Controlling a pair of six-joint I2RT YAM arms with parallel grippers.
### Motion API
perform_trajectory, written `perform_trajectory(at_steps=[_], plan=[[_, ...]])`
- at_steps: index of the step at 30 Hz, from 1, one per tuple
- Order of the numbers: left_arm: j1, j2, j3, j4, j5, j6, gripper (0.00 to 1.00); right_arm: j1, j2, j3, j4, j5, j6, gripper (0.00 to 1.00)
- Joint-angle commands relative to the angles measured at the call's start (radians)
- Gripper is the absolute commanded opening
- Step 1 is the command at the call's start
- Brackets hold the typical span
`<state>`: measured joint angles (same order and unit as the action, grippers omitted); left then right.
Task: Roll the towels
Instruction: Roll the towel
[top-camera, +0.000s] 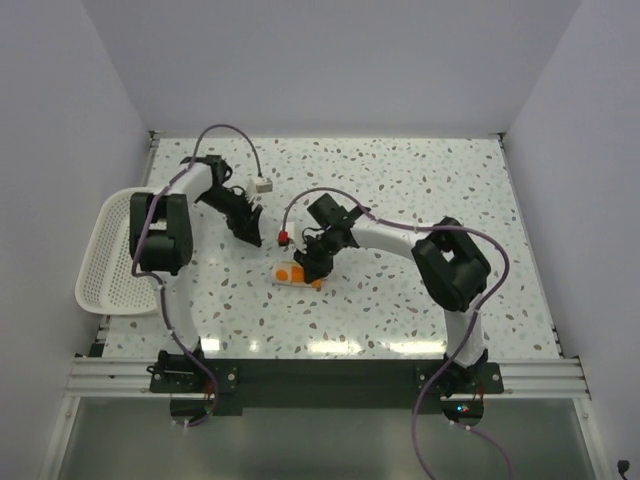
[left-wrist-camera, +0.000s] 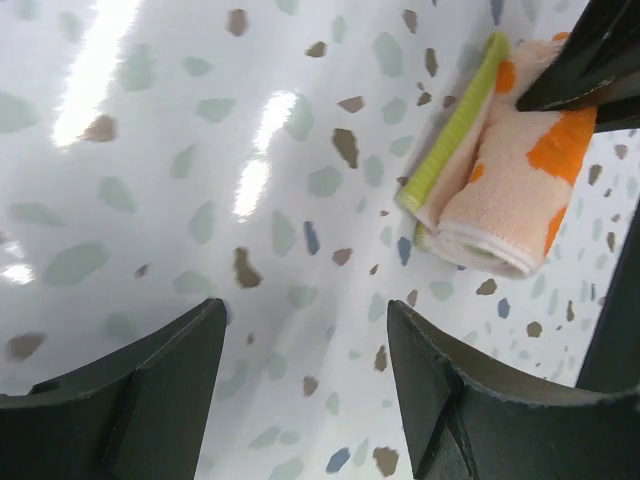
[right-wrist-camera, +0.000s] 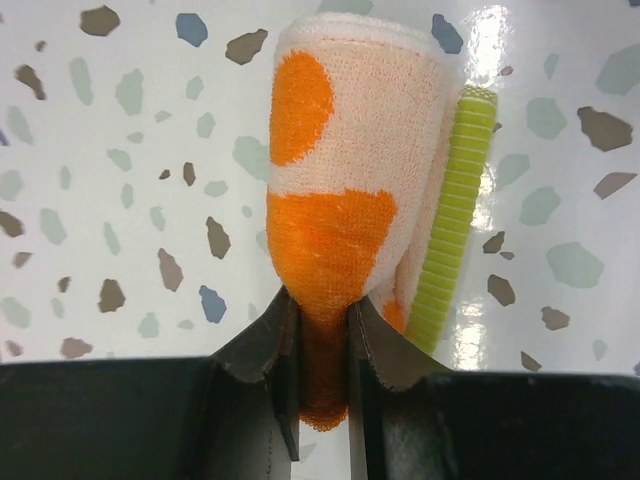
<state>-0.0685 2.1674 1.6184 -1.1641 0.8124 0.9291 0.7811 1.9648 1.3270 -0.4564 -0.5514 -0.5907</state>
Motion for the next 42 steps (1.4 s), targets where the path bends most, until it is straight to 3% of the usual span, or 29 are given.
perform_trajectory(at_steps=[1, 6, 11, 18, 21, 28, 35, 42], plan=[[0.038, -0.132, -0.001, 0.148, -0.042, -0.045, 0.71, -0.043, 0.11, 0.06, -0.257, -0.148, 0.084, 0.0], [0.067, -0.379, -0.224, 0.389, -0.091, -0.101, 0.73, -0.091, 0.247, 0.216, -0.385, -0.274, 0.1, 0.0], [0.036, -0.631, -0.5, 0.533, -0.145, -0.017, 0.79, -0.128, 0.426, 0.348, -0.573, -0.427, 0.068, 0.0], [-0.287, -0.954, -0.851, 0.721, -0.372, 0.103, 0.82, -0.154, 0.531, 0.42, -0.588, -0.49, 0.117, 0.0], [-0.46, -0.98, -0.942, 0.823, -0.433, 0.082, 0.82, -0.155, 0.565, 0.437, -0.602, -0.505, 0.124, 0.0], [-0.622, -0.92, -1.017, 0.96, -0.487, 0.112, 0.82, -0.158, 0.624, 0.44, -0.617, -0.53, 0.141, 0.0], [-0.651, -0.839, -1.04, 1.029, -0.484, 0.146, 0.75, -0.16, 0.663, 0.436, -0.6, -0.578, 0.17, 0.0], [-0.656, -0.71, -1.014, 0.974, -0.452, 0.146, 0.56, -0.163, 0.661, 0.419, -0.591, -0.596, 0.17, 0.0]])
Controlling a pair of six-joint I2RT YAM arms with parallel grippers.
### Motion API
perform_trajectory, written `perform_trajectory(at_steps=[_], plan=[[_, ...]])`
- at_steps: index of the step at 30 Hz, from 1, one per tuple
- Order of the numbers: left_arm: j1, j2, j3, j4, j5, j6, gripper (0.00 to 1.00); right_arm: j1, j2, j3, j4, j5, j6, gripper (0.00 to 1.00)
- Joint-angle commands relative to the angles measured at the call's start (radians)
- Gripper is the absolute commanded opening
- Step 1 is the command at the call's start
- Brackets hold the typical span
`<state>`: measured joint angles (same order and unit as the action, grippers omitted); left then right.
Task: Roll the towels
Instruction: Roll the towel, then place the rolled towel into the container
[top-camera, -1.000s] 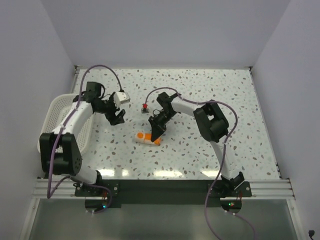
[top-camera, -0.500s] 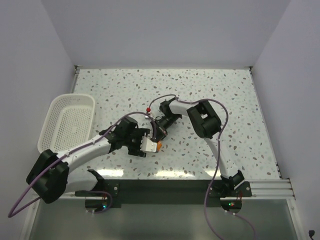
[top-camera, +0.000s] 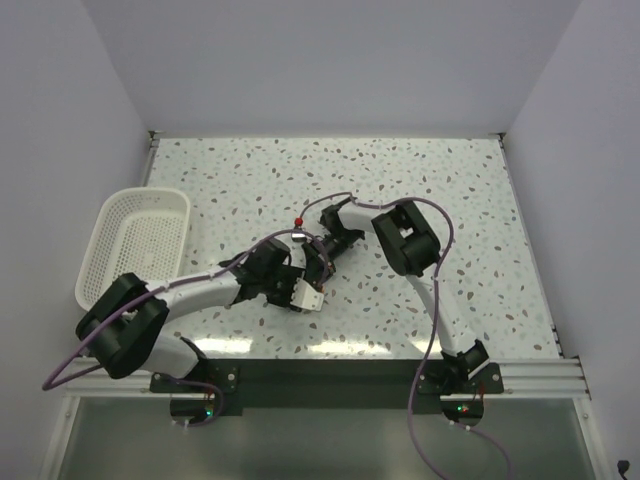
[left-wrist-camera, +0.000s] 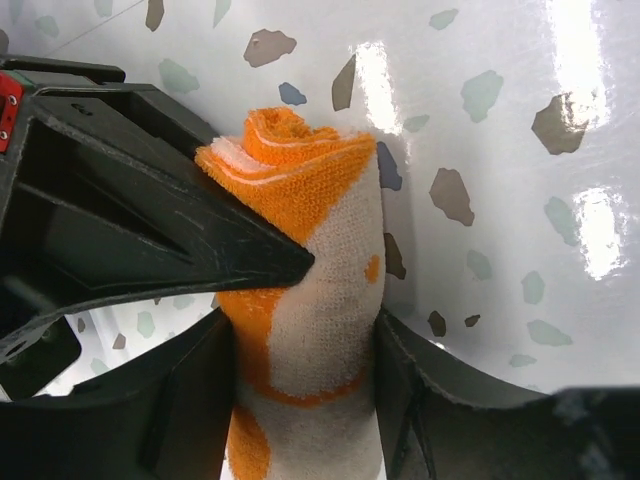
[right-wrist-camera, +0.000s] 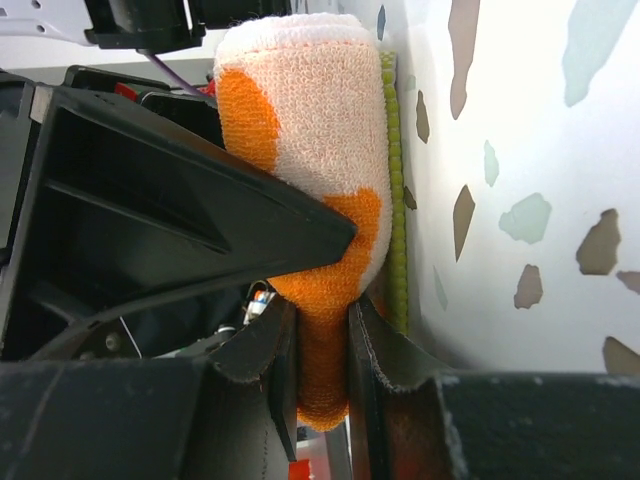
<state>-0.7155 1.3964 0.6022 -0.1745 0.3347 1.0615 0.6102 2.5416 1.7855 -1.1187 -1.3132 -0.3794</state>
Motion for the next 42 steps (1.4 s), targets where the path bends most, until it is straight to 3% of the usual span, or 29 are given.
perform_trajectory(at_steps=[1, 3, 10, 15, 17, 20, 23, 27, 35, 39, 42], plan=[[-0.009, 0.07, 0.011, -0.025, 0.024, 0.011, 0.55, 0.008, 0.082, -0.04, 0.066, 0.169, -0.047, 0.0], [-0.009, 0.096, 0.022, -0.075, 0.024, 0.005, 0.5, 0.007, 0.066, -0.051, 0.062, 0.184, -0.052, 0.01], [-0.006, 0.075, 0.005, -0.209, 0.044, -0.047, 0.32, -0.049, -0.058, -0.094, 0.036, 0.307, -0.082, 0.43], [-0.006, 0.064, 0.007, -0.304, 0.061, -0.113, 0.23, -0.084, -0.13, -0.077, 0.007, 0.445, -0.113, 0.63], [-0.006, 0.064, 0.011, -0.333, 0.064, -0.139, 0.19, -0.098, -0.159, -0.06, -0.004, 0.483, -0.116, 0.85], [0.007, 0.085, 0.047, -0.376, 0.078, -0.213, 0.1, -0.127, -0.19, -0.034, -0.033, 0.522, -0.124, 0.99], [0.083, 0.142, 0.137, -0.437, 0.139, -0.316, 0.0, -0.158, -0.239, -0.012, -0.049, 0.549, -0.113, 0.99], [0.27, 0.171, 0.284, -0.508, 0.204, -0.466, 0.0, -0.194, -0.293, 0.037, -0.104, 0.574, -0.111, 0.99], [0.499, 0.112, 0.511, -0.605, 0.285, -0.647, 0.0, -0.242, -0.36, 0.161, -0.211, 0.65, -0.133, 0.99], [0.709, 0.087, 0.615, -0.649, 0.348, -0.712, 0.0, -0.268, -0.369, 0.201, -0.251, 0.664, -0.131, 0.99], [0.839, 0.079, 0.689, -0.671, 0.259, -0.729, 0.0, -0.282, -0.382, 0.212, -0.26, 0.674, -0.128, 0.99]])
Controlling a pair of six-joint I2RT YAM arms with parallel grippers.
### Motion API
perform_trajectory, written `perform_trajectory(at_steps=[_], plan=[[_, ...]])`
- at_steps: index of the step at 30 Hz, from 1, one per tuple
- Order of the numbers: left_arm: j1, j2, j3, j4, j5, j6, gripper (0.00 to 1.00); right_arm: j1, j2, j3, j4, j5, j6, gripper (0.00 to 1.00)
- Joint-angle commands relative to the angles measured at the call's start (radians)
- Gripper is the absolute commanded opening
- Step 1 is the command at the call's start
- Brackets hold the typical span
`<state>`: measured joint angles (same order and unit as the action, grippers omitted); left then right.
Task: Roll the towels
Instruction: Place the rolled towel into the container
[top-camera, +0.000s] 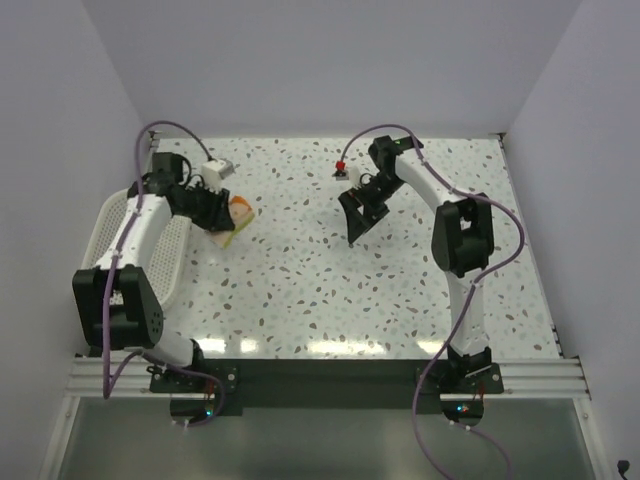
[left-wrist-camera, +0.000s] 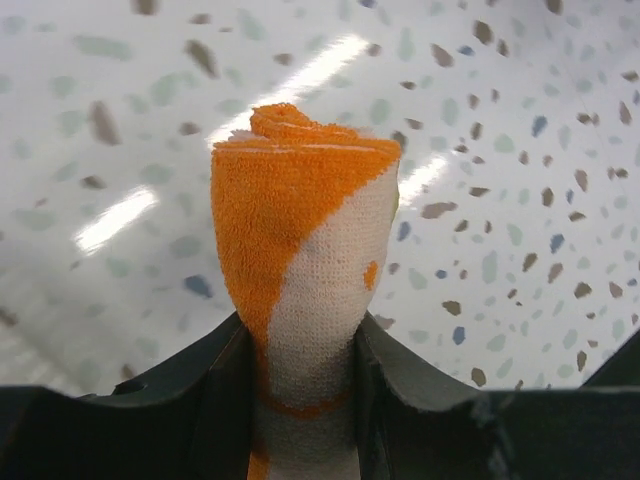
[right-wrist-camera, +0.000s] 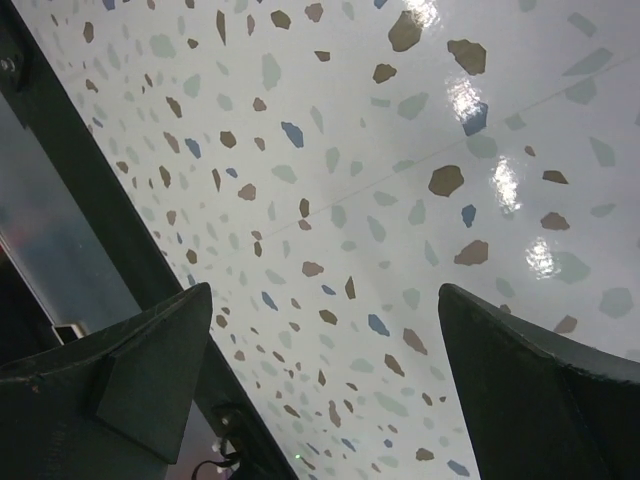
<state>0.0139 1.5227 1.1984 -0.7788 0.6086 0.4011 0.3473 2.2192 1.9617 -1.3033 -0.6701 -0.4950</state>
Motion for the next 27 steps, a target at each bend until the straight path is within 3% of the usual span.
perform_trajectory(at_steps=[1, 3, 11, 27], plan=[[0.136, -0.05, 0.107, -0.057, -0.062, -0.082, 0.0, -0.024, -0.064, 0.034, -0.074, 0.032, -0.01, 0.99], [0.214, -0.059, 0.144, -0.053, -0.177, -0.088, 0.0, -0.024, -0.072, 0.026, -0.067, 0.037, -0.005, 0.99], [0.458, 0.037, 0.198, -0.039, -0.277, -0.007, 0.0, -0.028, -0.072, 0.006, -0.042, 0.041, 0.018, 0.99], [0.478, 0.297, 0.156, 0.125, -0.351, -0.099, 0.0, -0.048, -0.133, -0.148, 0.045, 0.024, 0.03, 0.99]])
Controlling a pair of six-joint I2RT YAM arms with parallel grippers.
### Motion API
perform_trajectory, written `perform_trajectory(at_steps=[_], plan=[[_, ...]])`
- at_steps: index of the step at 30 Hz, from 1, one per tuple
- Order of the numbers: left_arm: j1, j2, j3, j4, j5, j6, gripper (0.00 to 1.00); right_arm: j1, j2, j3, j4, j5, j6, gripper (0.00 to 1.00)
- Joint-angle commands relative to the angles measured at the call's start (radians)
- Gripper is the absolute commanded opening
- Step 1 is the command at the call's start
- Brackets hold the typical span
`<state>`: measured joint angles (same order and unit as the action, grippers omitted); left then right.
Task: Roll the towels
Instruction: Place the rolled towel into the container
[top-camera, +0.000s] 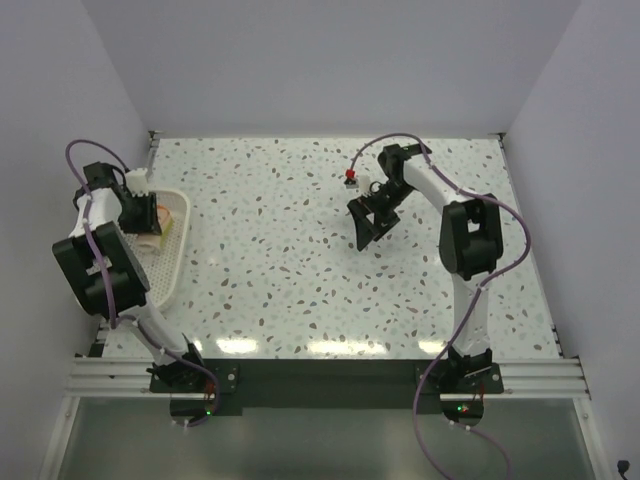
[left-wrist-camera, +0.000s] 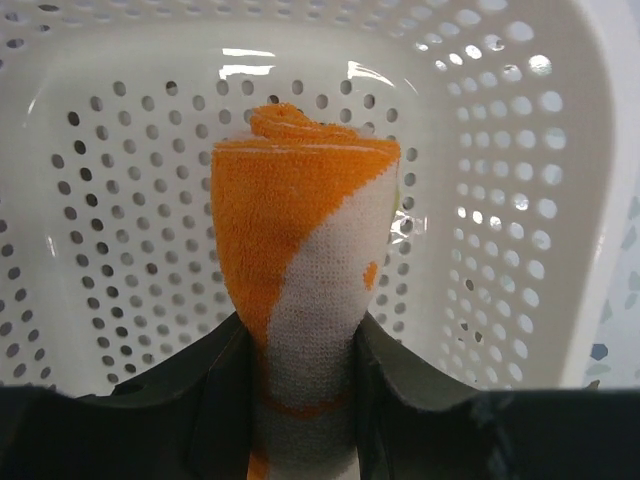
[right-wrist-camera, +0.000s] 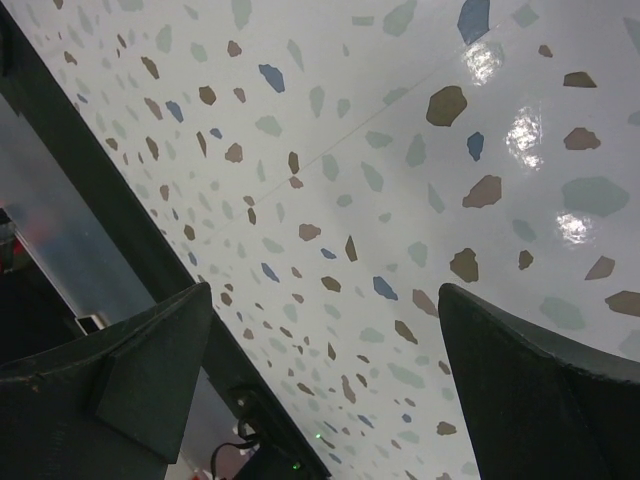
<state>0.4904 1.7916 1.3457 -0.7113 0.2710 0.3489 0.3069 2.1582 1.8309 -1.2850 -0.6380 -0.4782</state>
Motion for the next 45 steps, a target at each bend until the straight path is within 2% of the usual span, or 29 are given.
perform_trajectory(at_steps=[1, 21, 29, 35, 37, 42, 43, 45], plan=[[0.002, 0.046, 0.009, 0.059, -0.009, -0.056, 0.0, -0.008, -0.074, -0.028, 0.03, -0.006, 0.015, 0.99], [-0.033, 0.066, -0.031, 0.111, 0.112, -0.1, 0.0, -0.009, -0.032, -0.019, 0.015, -0.04, 0.026, 0.99], [-0.038, 0.112, -0.049, 0.128, 0.102, -0.108, 0.0, -0.009, -0.029, -0.03, 0.027, -0.048, 0.043, 0.99], [-0.038, 0.146, -0.051, 0.125, 0.116, -0.099, 0.18, -0.009, -0.031, -0.033, 0.035, -0.048, 0.053, 0.99], [-0.038, 0.153, -0.045, 0.112, 0.112, -0.09, 0.28, -0.008, -0.032, -0.041, 0.042, -0.046, 0.059, 0.99], [-0.036, 0.15, -0.03, 0.099, 0.105, -0.074, 0.4, -0.009, -0.028, -0.039, 0.05, -0.055, 0.067, 0.99], [-0.036, 0.147, -0.026, 0.093, 0.105, -0.073, 0.46, -0.011, -0.027, -0.035, 0.052, -0.055, 0.067, 0.99], [-0.036, 0.147, -0.014, 0.076, 0.105, -0.067, 0.47, -0.008, -0.027, -0.033, 0.059, -0.055, 0.075, 0.99]])
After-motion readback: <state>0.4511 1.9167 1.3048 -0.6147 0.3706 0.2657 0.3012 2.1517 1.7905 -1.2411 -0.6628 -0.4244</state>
